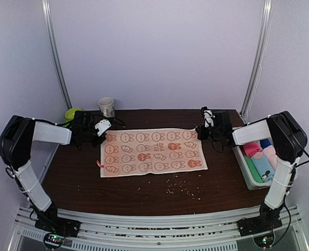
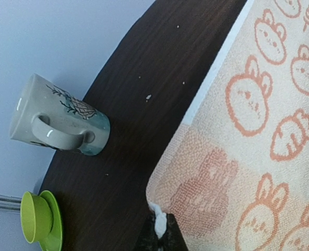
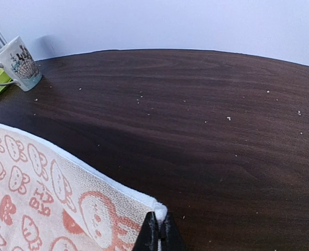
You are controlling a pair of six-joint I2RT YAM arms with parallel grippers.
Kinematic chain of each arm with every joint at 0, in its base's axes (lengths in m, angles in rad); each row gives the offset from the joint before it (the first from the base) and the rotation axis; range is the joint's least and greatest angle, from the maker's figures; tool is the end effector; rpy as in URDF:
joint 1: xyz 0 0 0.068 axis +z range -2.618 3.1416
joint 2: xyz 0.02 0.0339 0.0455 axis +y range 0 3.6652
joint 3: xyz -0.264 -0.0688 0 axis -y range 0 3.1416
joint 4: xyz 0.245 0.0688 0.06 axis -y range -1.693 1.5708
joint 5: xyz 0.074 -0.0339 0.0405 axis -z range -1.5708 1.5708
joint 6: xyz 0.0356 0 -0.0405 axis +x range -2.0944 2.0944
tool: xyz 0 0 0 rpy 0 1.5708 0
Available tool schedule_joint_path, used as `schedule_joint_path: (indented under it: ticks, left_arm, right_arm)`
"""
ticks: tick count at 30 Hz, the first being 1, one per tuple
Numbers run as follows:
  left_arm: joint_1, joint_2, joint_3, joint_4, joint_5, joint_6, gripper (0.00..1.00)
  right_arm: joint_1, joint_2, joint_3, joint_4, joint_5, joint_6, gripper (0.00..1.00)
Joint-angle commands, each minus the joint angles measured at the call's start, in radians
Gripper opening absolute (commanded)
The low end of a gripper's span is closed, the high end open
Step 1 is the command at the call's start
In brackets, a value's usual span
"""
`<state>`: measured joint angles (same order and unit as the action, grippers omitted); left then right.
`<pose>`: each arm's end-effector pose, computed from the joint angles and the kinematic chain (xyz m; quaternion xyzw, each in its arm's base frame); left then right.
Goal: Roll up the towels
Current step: Fold the towel at the center of the board.
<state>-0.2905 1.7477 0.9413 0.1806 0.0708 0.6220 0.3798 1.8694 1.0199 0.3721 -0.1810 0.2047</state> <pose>0.3519 -0.1078 0.1739 0.4065 0.7918 0.0440 0.4538 0.3704 0.1547 0.1714 -0.1212 0.8434 0.2231 0.4735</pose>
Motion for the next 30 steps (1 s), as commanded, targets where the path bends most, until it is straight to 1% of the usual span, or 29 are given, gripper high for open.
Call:
schedule_joint_path:
  ticks: [1,4,7,14,18,24,30]
  left_arm:
    - [0.015,-0.099,-0.065,0.082,0.074,0.017,0.00]
    - [0.021,-0.154,-0.106,0.088,0.128,0.025,0.00]
    - [0.021,-0.193,-0.142,0.064,0.179,0.063,0.00]
    - [0.027,-0.288,-0.208,-0.067,0.293,0.168,0.00]
    - [0.034,-0.327,-0.237,-0.109,0.309,0.195,0.00]
    - [0.047,-0.351,-0.251,-0.205,0.365,0.252,0.00]
    - [0.047,-0.362,-0.281,-0.254,0.374,0.296,0.00]
  right_arm:
    - [-0.005,-0.095,-0.075,0.043,-0.058,-0.007,0.00]
    - [-0.005,-0.127,-0.107,0.046,-0.069,-0.012,0.00]
    - [-0.007,-0.150,-0.130,0.038,-0.092,-0.018,0.00]
    - [-0.005,-0.202,-0.183,0.013,-0.157,-0.024,0.00]
    - [-0.006,-0.227,-0.208,-0.017,-0.166,-0.036,0.00]
    - [-0.005,-0.260,-0.243,-0.066,-0.140,-0.064,0.00]
    - [-0.005,-0.279,-0.267,-0.097,-0.116,-0.093,0.00]
